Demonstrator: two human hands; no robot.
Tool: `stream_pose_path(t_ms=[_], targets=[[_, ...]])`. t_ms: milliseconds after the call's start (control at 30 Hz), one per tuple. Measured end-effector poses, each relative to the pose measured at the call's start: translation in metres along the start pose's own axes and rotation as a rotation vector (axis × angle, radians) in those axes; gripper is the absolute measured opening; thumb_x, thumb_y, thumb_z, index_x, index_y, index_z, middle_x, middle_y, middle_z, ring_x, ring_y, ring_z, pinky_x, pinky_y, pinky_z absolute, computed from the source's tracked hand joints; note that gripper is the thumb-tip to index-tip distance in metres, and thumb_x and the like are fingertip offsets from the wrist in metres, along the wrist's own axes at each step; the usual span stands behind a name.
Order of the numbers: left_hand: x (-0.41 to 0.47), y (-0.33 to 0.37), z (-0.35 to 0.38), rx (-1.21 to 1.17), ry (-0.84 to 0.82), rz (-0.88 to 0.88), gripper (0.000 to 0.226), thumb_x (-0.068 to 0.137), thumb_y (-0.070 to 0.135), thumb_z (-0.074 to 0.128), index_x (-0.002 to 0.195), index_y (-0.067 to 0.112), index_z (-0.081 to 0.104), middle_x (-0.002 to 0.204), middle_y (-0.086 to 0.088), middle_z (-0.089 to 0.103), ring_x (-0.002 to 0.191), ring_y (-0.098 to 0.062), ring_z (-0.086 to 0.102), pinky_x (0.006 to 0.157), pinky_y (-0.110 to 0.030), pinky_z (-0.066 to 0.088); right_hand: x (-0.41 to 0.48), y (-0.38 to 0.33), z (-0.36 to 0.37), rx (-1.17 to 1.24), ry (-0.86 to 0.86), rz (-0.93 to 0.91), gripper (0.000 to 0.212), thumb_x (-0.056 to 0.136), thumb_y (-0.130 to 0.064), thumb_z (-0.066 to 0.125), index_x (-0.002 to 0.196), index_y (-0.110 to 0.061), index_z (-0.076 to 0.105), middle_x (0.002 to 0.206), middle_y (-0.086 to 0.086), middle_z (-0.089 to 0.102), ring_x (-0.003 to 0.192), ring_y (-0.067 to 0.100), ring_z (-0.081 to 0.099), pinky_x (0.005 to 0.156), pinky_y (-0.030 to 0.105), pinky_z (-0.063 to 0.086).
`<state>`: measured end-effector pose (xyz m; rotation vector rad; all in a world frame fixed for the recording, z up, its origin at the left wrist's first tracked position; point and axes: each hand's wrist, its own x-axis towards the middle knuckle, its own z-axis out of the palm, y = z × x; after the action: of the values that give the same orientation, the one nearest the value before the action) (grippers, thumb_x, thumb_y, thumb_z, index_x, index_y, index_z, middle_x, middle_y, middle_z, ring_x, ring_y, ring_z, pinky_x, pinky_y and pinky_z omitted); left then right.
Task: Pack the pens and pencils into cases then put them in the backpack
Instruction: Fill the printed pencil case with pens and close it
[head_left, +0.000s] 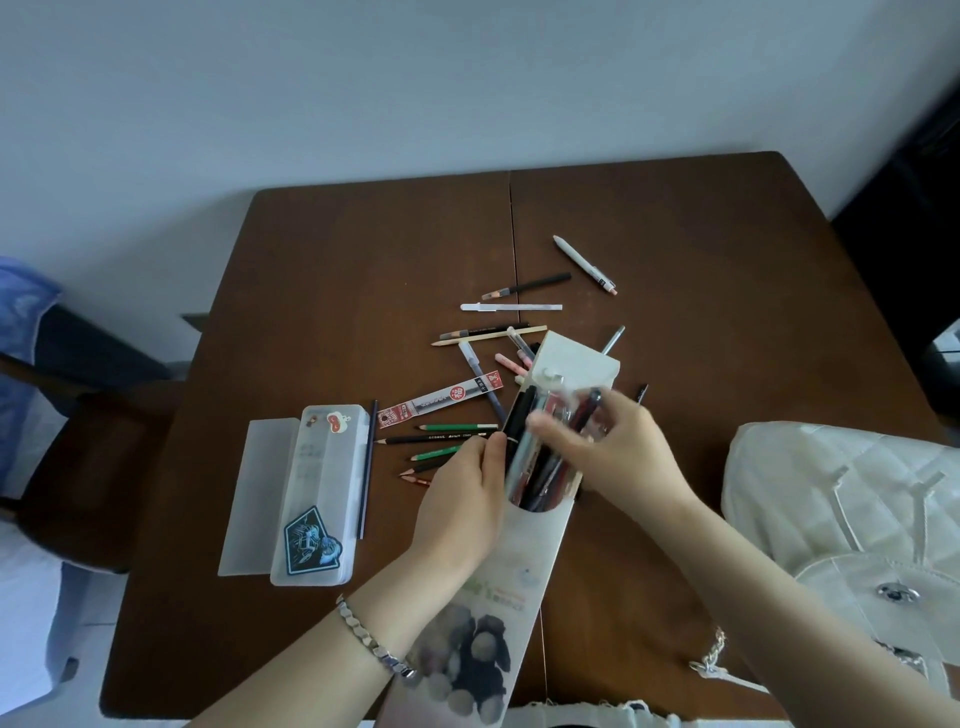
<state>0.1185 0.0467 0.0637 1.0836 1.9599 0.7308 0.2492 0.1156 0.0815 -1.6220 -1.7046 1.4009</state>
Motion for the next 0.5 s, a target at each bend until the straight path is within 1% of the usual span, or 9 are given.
stream_pose_path(t_ms=[67,133,167,233,267,333,433,467,500], targets=[[-0.001,-0.003,-0.002,0.024,-0.014,0.02,0.04,0.1,0.038,0.026,0.106,0.017,0.059,0.092,0.004,0.065,0.08,-0.004,0.06,0.065,-0.011,0.047,0.006,0.0,-0.007,0.079,0.081,-0.012,0.039,0.077,-0.043,0.069,0.109,-0.022,0.059,0.09,-0.009,0.065,0.079,0.006,0.063,0.06,0.017,0.048],[-0.001,-0.005,-0.003,0.04,-0.042,0.027,0.04,0.099,0.038,0.025,0.108,0.017,0.058,0.091,0.007,0.063,0.076,0.0,0.058,0.056,-0.004,0.045,0.011,-0.001,-0.011,0.085,0.104,-0.047,0.034,0.081,-0.033,0.068,0.112,-0.023,0.057,0.084,-0.011,0.063,0.072,0.007,0.061,0.061,0.021,0.05],[-0.001,-0.005,-0.003,0.044,-0.058,0.027,0.04,0.099,0.039,0.025,0.109,0.017,0.057,0.091,0.007,0.063,0.076,0.0,0.059,0.056,-0.004,0.046,0.013,0.0,-0.013,0.076,0.113,-0.069,0.031,0.082,-0.028,0.067,0.111,-0.022,0.059,0.083,-0.011,0.063,0.071,0.008,0.062,0.062,0.021,0.052],[0.0,-0.005,-0.002,0.045,-0.087,0.028,0.041,0.099,0.041,0.025,0.111,0.018,0.057,0.095,0.006,0.065,0.082,-0.004,0.062,0.063,-0.012,0.051,0.016,0.001,-0.014,0.044,0.113,-0.11,0.023,0.083,-0.021,0.068,0.105,-0.02,0.063,0.083,-0.01,0.065,0.072,0.007,0.063,0.061,0.018,0.053],[0.0,-0.005,-0.002,0.04,-0.098,0.029,0.042,0.099,0.042,0.025,0.112,0.018,0.057,0.097,0.005,0.065,0.085,-0.005,0.063,0.067,-0.016,0.053,0.017,0.002,-0.013,0.016,0.103,-0.131,0.018,0.083,-0.02,0.067,0.1,-0.018,0.066,0.082,-0.01,0.065,0.071,0.006,0.063,0.06,0.015,0.051],[0.0,-0.004,-0.002,0.016,-0.098,0.026,0.042,0.099,0.042,0.025,0.113,0.019,0.057,0.098,0.005,0.065,0.086,-0.005,0.063,0.07,-0.018,0.053,0.017,0.004,-0.012,-0.103,0.07,-0.199,0.009,0.083,-0.019,0.067,0.091,-0.014,0.07,0.08,-0.005,0.064,0.07,0.007,0.059,0.059,0.012,0.046],[0.0,-0.007,-0.002,-0.01,-0.079,0.008,0.042,0.099,0.042,0.026,0.11,0.017,0.059,0.096,0.003,0.067,0.085,-0.005,0.063,0.071,-0.021,0.053,0.014,0.007,-0.009,-0.282,0.016,-0.351,0.011,0.082,-0.019,0.068,0.085,-0.009,0.072,0.083,0.005,0.066,0.076,0.015,0.058,0.065,0.019,0.046],[-0.001,-0.008,-0.001,-0.015,-0.073,0.001,0.043,0.099,0.042,0.026,0.109,0.017,0.059,0.096,0.003,0.067,0.085,-0.006,0.064,0.071,-0.022,0.054,0.013,0.008,-0.01,-0.306,-0.013,-0.381,0.013,0.082,-0.02,0.068,0.086,-0.008,0.072,0.084,0.006,0.066,0.077,0.015,0.058,0.066,0.022,0.048],[-0.001,-0.009,0.0,-0.021,-0.066,-0.006,0.044,0.099,0.041,0.026,0.109,0.016,0.06,0.095,0.003,0.068,0.085,-0.006,0.064,0.07,-0.021,0.053,0.012,0.008,-0.011,-0.315,-0.03,-0.391,0.014,0.083,-0.023,0.067,0.086,-0.01,0.072,0.082,0.003,0.066,0.075,0.011,0.058,0.065,0.02,0.048]])
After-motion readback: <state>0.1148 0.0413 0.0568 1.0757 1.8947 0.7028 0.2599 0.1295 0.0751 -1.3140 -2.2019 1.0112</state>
